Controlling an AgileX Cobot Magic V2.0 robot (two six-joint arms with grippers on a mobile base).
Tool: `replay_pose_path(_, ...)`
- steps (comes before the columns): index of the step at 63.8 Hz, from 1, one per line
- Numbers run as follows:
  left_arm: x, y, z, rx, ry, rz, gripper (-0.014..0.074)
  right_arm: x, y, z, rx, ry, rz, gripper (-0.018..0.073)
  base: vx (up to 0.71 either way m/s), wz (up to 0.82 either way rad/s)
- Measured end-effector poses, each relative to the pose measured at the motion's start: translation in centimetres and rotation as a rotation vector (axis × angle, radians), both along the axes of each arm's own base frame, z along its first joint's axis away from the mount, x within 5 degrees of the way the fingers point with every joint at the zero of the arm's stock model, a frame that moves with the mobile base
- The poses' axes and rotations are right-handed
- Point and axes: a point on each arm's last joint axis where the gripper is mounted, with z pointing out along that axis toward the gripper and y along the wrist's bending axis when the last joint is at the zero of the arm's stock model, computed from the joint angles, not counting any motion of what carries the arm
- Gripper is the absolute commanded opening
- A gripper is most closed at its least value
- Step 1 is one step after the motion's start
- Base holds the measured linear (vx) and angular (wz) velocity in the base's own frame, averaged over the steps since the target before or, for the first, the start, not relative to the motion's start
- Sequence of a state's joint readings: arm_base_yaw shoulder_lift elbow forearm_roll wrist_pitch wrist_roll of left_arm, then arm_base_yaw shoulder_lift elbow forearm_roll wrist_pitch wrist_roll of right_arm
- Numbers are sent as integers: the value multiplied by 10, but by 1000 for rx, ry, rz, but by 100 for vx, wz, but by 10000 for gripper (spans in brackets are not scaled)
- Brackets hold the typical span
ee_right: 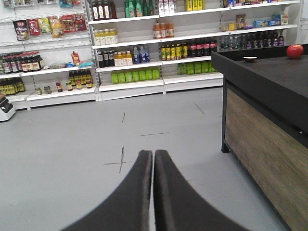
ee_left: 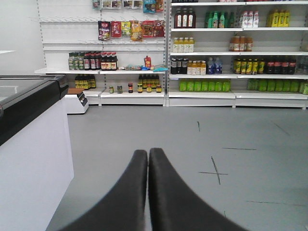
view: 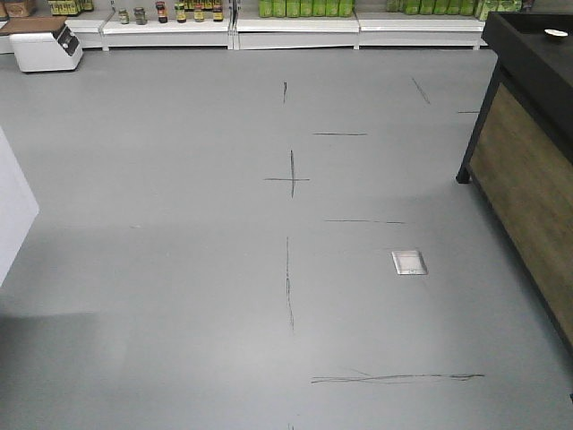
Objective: Pick three apples into basket with both arms
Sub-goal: 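Drive the base forward toward the fruit display tables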
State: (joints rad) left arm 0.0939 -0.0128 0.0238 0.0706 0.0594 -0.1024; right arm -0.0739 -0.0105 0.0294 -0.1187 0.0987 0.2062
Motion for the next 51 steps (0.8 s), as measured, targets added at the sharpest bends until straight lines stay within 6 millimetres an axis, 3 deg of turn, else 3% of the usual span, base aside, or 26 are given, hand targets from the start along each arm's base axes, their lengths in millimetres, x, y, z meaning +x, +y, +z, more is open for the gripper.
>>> replay_pose_path(51,0,0,0,0,0,0,-6,0,0,0,0,0,0,-4,0,0)
